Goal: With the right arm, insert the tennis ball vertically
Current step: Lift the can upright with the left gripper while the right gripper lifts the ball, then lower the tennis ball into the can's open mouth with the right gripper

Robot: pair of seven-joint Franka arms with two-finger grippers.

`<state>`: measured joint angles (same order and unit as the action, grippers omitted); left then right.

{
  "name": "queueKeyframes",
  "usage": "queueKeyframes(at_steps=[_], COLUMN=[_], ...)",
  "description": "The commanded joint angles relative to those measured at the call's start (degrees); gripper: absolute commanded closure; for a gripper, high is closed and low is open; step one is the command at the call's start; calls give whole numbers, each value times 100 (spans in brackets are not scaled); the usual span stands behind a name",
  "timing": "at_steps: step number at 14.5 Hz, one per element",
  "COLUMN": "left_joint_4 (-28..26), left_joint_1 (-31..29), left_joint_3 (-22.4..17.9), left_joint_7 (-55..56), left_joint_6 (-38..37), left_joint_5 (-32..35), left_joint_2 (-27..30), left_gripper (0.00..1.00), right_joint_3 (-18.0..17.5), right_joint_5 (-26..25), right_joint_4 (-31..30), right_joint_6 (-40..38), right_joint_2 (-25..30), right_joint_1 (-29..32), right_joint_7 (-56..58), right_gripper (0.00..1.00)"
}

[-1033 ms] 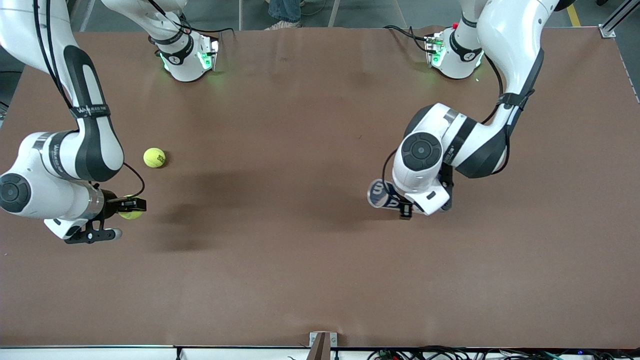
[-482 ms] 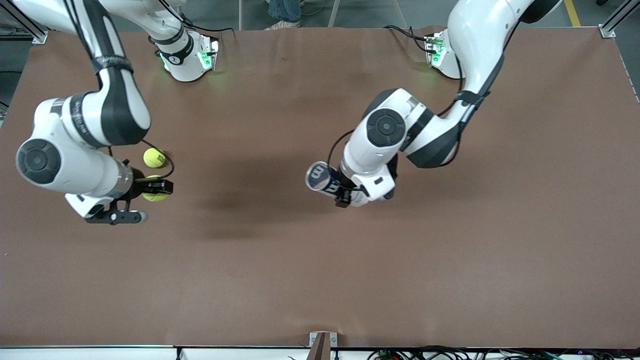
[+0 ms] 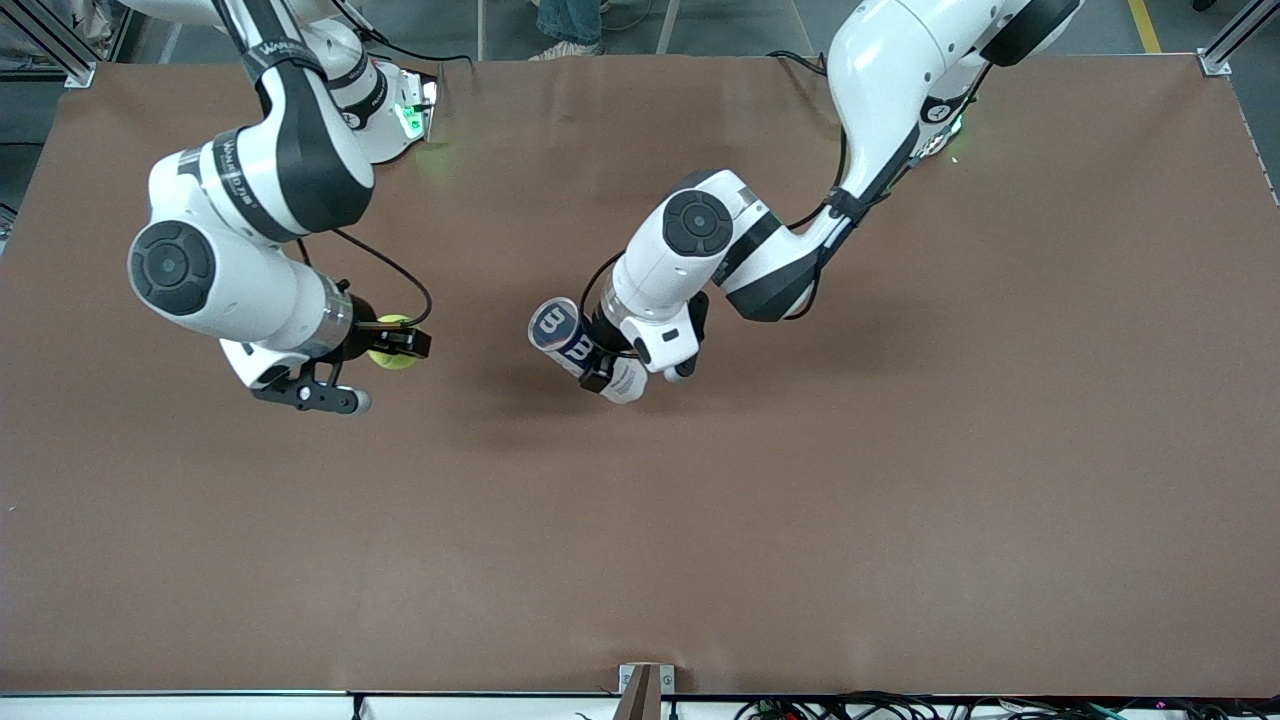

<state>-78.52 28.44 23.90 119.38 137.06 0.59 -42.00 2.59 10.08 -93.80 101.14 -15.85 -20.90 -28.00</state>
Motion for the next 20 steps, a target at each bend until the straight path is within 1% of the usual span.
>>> queueKeyframes(at_steps=[1, 4, 7, 8, 10, 12, 14, 20], left_joint_4=[293, 329, 688, 724, 724, 724, 724, 724], left_joint_1=[100, 179, 267, 311, 346, 364, 381, 434], left_joint_3=[0, 9, 18, 18, 18, 18, 18, 18], left_joint_7=[-73, -90, -99, -99, -99, -90, -90, -90], left_joint_6=[197, 514, 532, 541, 550, 611, 646, 682], left_joint_5=[-278, -603, -762, -832, -876, -876, -964, -964], left_joint_2=[-256, -440, -826, -888, -898, -906, -898, -898], left_gripper=[23, 23, 23, 23, 23, 23, 23, 23], right_joint_3=[40, 40, 40, 40, 49, 49, 57, 57], right_joint_5=[82, 135, 231, 292, 529, 530, 522, 486], right_joint_4=[11, 46, 212, 256, 361, 432, 406, 380], right_joint_6=[-51, -51, -24, -7, 28, 46, 265, 345], right_joint_2=[108, 108, 73, 64, 56, 38, -23, -199], right_joint_1=[-344, -722, -863, -890, -925, -934, -925, -995], right_joint_7=[-730, -1250, -1506, -1541, -1585, -1586, -1577, -1577], right_gripper=[60, 60, 60, 60, 60, 60, 60, 60])
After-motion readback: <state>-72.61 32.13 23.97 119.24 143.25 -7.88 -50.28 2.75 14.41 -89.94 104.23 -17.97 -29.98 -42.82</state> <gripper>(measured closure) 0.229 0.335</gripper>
